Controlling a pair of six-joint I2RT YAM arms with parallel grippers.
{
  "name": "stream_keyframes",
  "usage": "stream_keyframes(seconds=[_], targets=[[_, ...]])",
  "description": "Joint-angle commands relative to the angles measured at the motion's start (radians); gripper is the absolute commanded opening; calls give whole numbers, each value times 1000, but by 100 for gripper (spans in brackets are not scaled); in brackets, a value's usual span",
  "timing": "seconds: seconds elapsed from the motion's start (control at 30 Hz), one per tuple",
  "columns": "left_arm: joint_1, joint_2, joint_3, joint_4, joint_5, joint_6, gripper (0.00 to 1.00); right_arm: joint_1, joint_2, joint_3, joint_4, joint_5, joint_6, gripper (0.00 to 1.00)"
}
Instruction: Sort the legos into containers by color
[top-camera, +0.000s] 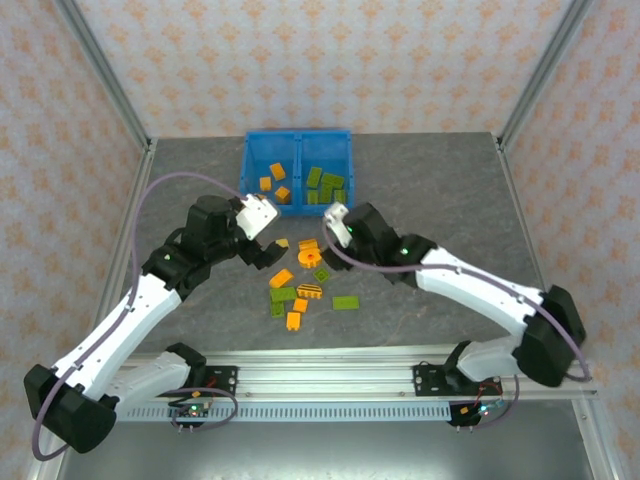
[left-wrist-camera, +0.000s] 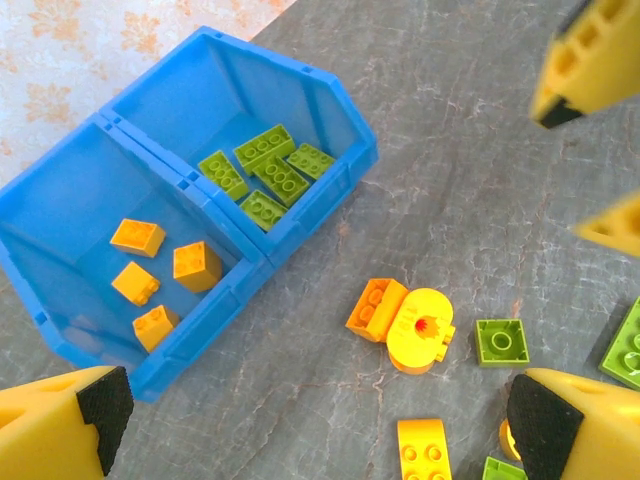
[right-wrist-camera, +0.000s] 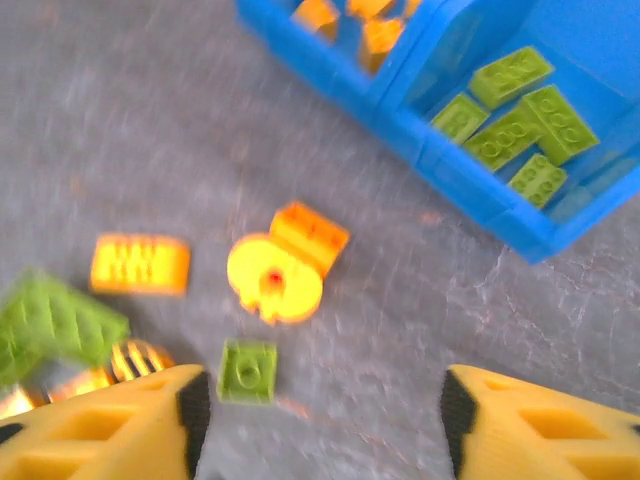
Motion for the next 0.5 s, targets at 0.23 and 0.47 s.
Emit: stream_keyframes(seconds=[0.23, 0.47], targets=[[-8, -53, -83, 66, 138, 126, 100, -13, -117, -154, -183, -219, -579, 88], [-19, -64, -160, -2, 288, 348, 100, -5, 151, -66, -153, -342, -665, 86]])
